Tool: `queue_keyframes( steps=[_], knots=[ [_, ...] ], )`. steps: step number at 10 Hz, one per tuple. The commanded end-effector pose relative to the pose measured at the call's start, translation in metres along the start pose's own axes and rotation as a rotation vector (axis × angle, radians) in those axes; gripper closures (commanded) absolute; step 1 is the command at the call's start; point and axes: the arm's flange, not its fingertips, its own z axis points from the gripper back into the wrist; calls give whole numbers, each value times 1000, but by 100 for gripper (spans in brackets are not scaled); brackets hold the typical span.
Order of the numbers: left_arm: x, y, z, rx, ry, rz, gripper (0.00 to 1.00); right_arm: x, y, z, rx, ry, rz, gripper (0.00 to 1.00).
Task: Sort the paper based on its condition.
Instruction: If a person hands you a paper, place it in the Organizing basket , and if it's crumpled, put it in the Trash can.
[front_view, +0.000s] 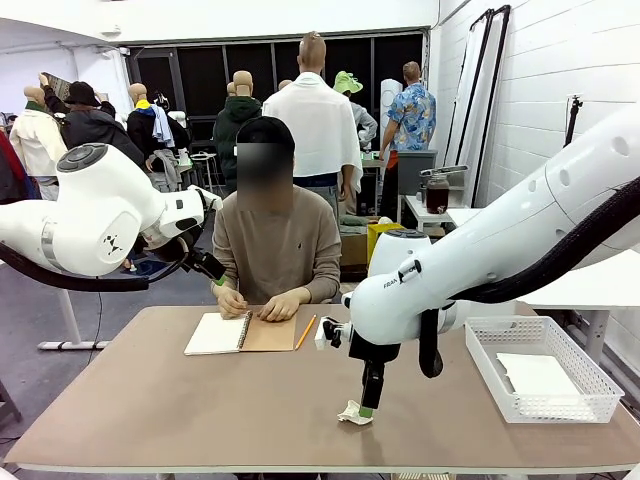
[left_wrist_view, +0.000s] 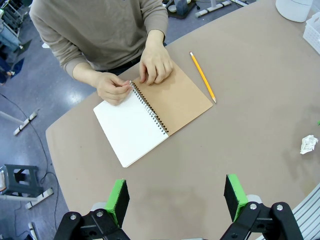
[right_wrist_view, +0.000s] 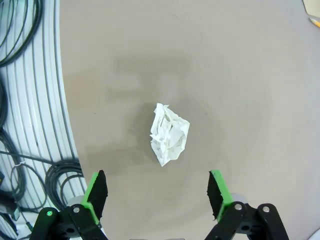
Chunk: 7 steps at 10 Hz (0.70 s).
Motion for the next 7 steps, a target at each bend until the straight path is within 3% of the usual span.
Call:
queue_keyframes(
  steps=[1, 7],
  knots=[
    [0, 1, 0, 0, 0, -3, 0, 0, 1, 1, 0, 1, 6, 0],
    [0, 1, 0, 0, 0, -3, 0, 9, -9, -23, 2, -17, -21, 0]
  ],
)
